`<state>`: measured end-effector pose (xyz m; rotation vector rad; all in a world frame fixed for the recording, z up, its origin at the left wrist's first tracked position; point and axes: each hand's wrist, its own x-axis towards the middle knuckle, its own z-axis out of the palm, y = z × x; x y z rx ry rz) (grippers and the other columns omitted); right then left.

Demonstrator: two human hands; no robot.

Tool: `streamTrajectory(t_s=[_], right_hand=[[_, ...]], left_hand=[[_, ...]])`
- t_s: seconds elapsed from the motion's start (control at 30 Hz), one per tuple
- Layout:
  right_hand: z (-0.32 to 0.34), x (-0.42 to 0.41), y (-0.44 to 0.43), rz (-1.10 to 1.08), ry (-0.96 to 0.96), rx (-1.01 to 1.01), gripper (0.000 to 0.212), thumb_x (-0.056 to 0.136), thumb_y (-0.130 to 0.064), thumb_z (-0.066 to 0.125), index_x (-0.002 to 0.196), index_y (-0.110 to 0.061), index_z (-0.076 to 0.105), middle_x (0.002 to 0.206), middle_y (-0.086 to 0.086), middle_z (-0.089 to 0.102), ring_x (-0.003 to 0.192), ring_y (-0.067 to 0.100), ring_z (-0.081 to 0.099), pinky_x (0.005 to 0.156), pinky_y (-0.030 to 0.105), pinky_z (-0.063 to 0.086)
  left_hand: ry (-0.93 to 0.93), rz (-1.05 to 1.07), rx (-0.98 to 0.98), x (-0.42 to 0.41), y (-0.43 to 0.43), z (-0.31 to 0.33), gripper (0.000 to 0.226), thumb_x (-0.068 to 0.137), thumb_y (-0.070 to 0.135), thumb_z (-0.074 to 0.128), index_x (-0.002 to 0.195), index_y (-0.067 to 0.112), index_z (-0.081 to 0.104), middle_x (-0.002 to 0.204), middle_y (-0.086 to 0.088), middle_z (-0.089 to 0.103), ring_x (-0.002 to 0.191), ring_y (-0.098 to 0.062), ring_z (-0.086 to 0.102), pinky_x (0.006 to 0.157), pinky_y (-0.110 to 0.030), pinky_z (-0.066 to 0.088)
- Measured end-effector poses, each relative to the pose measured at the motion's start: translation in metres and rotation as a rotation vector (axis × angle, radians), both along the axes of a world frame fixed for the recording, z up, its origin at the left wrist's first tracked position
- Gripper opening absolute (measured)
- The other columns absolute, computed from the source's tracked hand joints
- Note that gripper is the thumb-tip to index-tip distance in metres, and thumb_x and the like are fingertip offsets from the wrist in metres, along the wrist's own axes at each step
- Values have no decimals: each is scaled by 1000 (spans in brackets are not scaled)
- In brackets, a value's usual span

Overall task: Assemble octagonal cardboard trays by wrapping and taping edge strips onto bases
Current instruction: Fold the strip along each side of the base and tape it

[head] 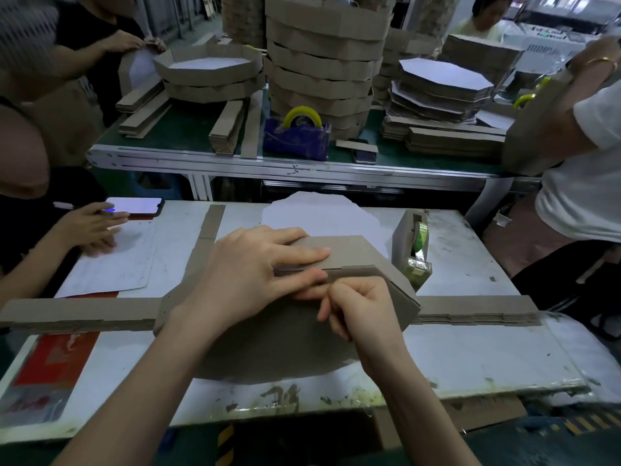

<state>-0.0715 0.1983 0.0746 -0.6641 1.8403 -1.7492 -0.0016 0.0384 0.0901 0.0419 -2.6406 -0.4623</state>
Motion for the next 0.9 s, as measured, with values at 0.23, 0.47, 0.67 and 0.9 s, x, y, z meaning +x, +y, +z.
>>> streamTrajectory(t_s=[0.23, 0.47, 0.67, 0.9], right_hand=[[4, -12, 13, -136, 143, -173, 39, 80, 5, 44, 45, -9, 55, 60, 9, 69, 35, 8, 38, 41, 19, 32], [25, -55, 3, -372, 723, -66, 25, 86, -5, 48, 81, -16, 70, 80, -7, 68, 70, 0, 58, 61, 11, 39], [20, -86, 8, -130, 622, 254, 22, 100, -17, 52, 114, -19, 70, 106, -8, 69, 100, 5, 62, 90, 26, 52], [15, -79, 9, 69, 596, 338, 51, 106, -32, 42, 77, 8, 54, 68, 13, 49, 64, 16, 44, 63, 36, 34]], left_hand=[[-12, 20, -26, 3, -10, -5, 49, 84, 65, 42, 124, 44, 61, 119, 6, 67, 98, -17, 62, 72, -41, 54], [-88, 16, -92, 2, -5, -1, 60, 83, 66, 54, 139, 46, 46, 127, 6, 61, 106, -21, 57, 74, -40, 52], [-202, 33, -140, 6, -7, -2, 71, 79, 63, 60, 143, 50, 33, 141, 9, 51, 116, -22, 52, 82, -38, 45], [-209, 171, -348, -10, 20, 8, 113, 62, 94, 28, 155, 32, 10, 142, 4, 46, 129, -19, 41, 108, -45, 32]])
